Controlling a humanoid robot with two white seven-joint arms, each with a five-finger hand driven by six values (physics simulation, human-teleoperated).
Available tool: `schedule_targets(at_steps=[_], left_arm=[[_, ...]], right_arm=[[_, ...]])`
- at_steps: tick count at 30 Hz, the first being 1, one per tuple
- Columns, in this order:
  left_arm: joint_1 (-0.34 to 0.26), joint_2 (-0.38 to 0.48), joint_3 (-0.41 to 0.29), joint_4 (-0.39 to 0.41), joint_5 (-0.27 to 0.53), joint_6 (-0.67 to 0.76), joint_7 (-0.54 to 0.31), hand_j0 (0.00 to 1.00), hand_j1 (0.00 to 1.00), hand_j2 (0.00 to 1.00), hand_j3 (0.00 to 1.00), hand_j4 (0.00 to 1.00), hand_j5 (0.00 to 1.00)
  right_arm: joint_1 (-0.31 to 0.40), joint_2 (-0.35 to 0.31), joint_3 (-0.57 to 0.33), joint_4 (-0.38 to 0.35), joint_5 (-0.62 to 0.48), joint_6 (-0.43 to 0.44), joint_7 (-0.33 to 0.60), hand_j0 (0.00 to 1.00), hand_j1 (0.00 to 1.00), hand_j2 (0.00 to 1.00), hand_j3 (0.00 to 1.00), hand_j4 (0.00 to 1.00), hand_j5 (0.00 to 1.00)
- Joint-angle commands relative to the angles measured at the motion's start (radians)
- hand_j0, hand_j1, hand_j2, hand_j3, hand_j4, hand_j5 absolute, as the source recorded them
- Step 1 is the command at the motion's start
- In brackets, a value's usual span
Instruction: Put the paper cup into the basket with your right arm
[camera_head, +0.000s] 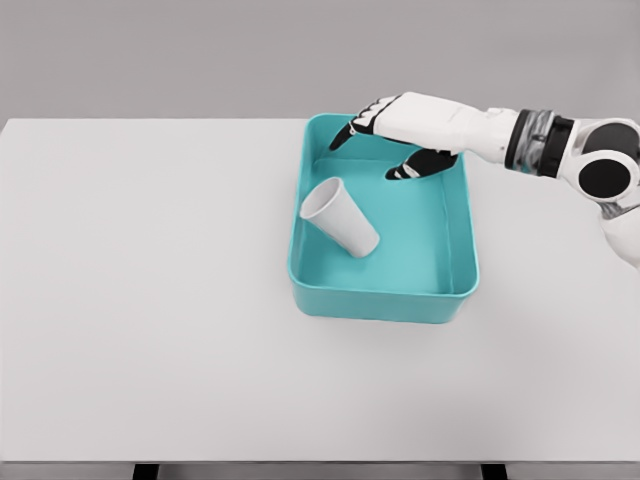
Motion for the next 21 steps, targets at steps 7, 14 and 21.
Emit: schedule_targets(at_steps=[7, 14, 21], left_arm=[[0.0, 0.0, 0.0, -0.001, 0.0, 0.0, 0.0, 1.0, 1.0, 1.0, 1.0, 1.0, 1.0], [0.0, 0.0, 0.0, 0.001, 0.0, 0.0, 0.0, 1.0, 1.0, 1.0, 1.0, 1.0, 1.0], [0.0, 0.0, 0.0, 0.001, 0.0, 0.0, 0.0, 1.0, 1.0, 1.0, 1.0, 1.0, 1.0]], right_arm=[[0.16, -0.161, -0.295, 0.072, -0.496, -0.024, -0.001, 1.0, 1.0, 1.0, 1.0, 1.0, 1.0], [0.339, -0.152, -0.483, 0.234, -0.513, -0.023, -0.001, 1.0, 1.0, 1.0, 1.0, 1.0, 1.0], [0.431, -0.132, -0.526, 0.309, -0.506, -0.032, -0.001, 1.0, 1.0, 1.0, 1.0, 1.0, 1.0]])
